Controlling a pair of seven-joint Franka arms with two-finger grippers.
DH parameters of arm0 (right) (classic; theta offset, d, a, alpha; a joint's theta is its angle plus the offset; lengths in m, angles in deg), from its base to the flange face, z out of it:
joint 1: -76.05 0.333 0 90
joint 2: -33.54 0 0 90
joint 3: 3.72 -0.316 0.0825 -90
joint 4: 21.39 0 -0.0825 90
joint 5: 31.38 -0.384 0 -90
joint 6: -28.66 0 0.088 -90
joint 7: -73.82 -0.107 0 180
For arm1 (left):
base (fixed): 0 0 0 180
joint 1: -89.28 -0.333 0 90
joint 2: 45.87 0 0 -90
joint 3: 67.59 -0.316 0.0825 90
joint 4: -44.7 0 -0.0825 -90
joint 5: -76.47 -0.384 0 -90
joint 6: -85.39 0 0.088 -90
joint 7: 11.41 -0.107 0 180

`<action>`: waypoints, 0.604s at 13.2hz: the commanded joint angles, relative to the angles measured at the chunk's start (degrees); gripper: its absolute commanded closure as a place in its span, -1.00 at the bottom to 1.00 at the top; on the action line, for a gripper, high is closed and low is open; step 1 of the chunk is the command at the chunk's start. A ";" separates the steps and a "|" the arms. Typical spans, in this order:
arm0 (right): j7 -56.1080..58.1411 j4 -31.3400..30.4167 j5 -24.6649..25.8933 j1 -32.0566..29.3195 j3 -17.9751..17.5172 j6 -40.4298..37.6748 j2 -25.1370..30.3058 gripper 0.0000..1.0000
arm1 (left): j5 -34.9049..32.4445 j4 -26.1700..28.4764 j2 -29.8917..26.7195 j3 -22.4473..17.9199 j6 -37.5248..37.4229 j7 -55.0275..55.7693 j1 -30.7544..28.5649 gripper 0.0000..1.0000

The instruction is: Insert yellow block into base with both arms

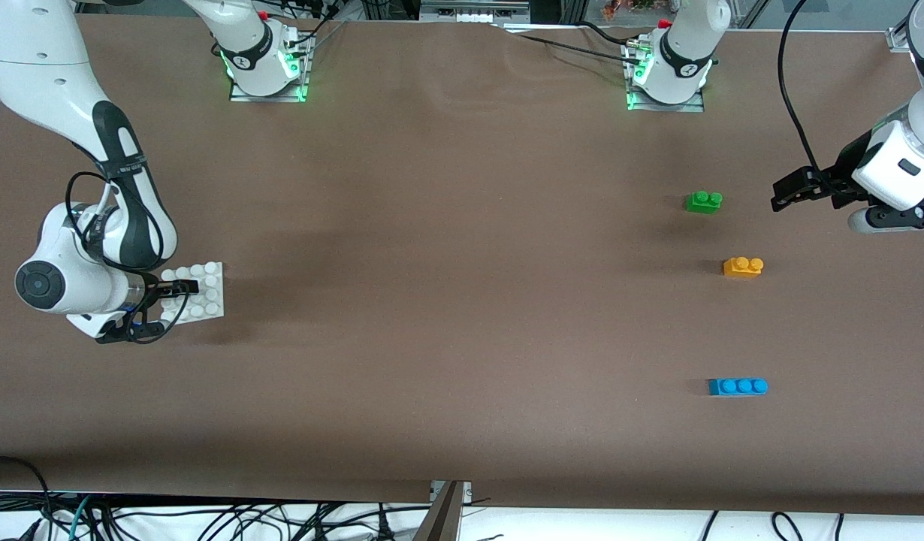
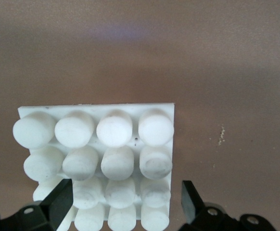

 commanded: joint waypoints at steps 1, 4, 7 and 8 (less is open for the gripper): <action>1.24 -0.73 -0.30 -0.42 -0.55 1.03 0.13 -1.00 | 0.96 0.82 -0.96 0.13 -0.12 -1.27 -0.52 -1.00; 1.24 -0.82 -0.30 -0.24 -0.64 1.03 0.13 -1.00 | 0.96 0.82 -0.96 0.13 -0.12 -1.27 -0.52 -1.00; 1.24 -0.82 -0.21 -0.15 -0.64 1.03 -0.39 -1.00 | 0.96 0.82 -0.96 0.13 -0.12 -1.27 -0.52 -1.00; 1.24 -0.82 -0.21 -0.15 -0.64 1.03 -0.74 -1.00 | 0.96 0.82 -0.96 0.13 -0.12 -1.27 -0.52 -1.00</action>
